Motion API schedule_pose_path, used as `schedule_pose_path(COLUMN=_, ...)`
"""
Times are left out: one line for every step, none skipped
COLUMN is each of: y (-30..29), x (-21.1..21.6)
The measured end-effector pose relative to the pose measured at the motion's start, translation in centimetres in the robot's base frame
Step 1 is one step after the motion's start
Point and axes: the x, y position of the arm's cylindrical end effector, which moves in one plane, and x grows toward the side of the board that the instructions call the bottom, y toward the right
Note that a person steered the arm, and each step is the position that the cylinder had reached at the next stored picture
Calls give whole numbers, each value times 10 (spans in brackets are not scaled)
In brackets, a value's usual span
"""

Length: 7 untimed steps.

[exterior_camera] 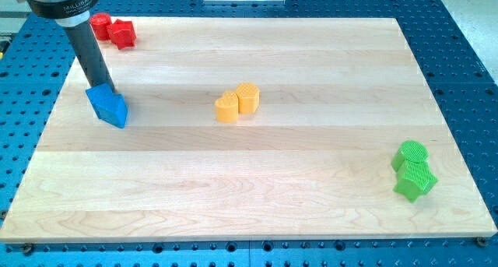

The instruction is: Move your arm to the right of the blue blocks

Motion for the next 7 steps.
schedule_pose_path(y=6, x=11)
schedule_pose_path(y=52, x=9)
schedule_pose_path(y=83, x=5)
schedule_pose_path(y=94, x=-5)
schedule_pose_path(y=110, x=-11)
schedule_pose_path(y=111, x=-13)
schedule_pose_path(y=111, x=-7)
